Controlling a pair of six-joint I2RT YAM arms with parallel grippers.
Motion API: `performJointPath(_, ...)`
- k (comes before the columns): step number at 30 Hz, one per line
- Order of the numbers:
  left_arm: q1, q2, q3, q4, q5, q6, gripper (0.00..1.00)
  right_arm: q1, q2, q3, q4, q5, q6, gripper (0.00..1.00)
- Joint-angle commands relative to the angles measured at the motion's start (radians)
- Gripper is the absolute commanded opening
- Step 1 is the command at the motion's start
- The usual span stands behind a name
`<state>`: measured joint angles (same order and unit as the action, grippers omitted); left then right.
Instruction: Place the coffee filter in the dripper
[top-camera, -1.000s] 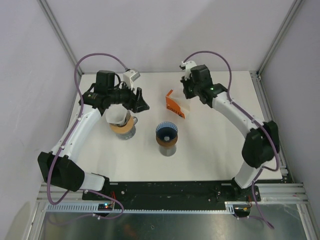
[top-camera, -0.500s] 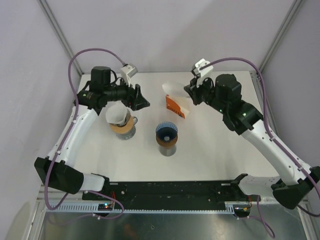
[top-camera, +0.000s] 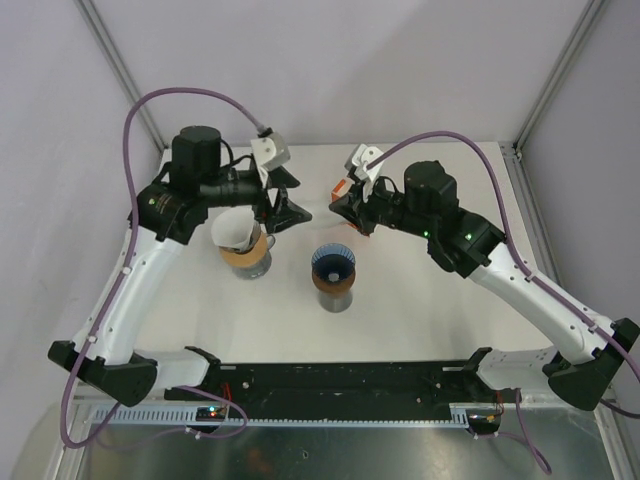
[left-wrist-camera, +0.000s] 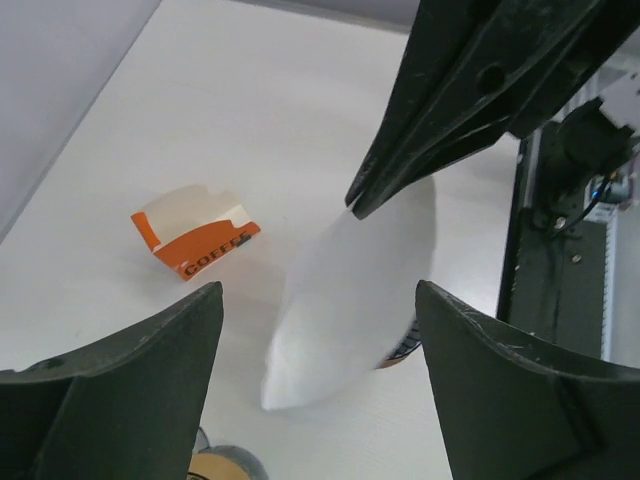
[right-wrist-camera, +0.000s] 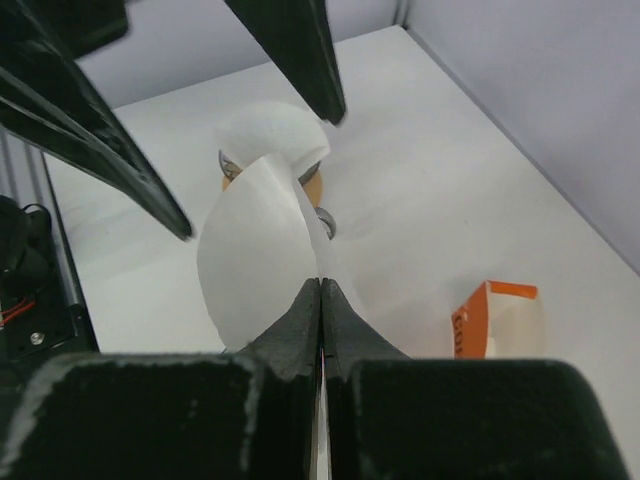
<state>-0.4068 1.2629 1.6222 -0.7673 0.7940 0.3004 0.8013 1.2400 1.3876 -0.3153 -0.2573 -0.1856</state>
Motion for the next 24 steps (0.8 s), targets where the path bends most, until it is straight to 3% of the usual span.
performJointPath(1, -0.034, 0.013, -0.013, -0.057, -0.113, 0.159, 0.79, 0.013, -0.004, 0.004, 0.066, -0.082, -0.001, 0.0)
performJointPath(10, -0.059, 0.035, -0.015, -0.056, -0.161, 0.193, 0.6, 0.012, -0.005, 0.004, 0.042, -0.168, -0.032, 0.0)
performJointPath(12, -0.058, 0.037, -0.023, -0.056, -0.155, 0.193, 0.46, 0.008, -0.004, 0.004, 0.037, -0.182, -0.036, 0.0)
performJointPath(15, -0.059, 0.032, -0.047, -0.058, -0.13, 0.189, 0.16, 0.0, -0.003, 0.004, 0.033, -0.177, -0.041, 0.0)
performJointPath(17, -0.06, 0.032, -0.059, -0.057, -0.124, 0.17, 0.04, -0.003, -0.008, 0.004, 0.029, -0.139, -0.049, 0.13)
performJointPath(19, -0.06, 0.037, -0.062, -0.056, -0.149, 0.142, 0.01, 0.001, -0.031, 0.004, 0.018, -0.093, -0.07, 0.37)
performJointPath(20, -0.062, 0.039, -0.062, -0.055, -0.169, 0.128, 0.01, 0.005, -0.044, 0.004, 0.016, -0.068, -0.089, 0.44)
performJointPath(24, -0.077, 0.047, -0.062, -0.056, -0.234, 0.098, 0.0, 0.062, -0.107, 0.004, 0.008, -0.02, -0.201, 0.58)
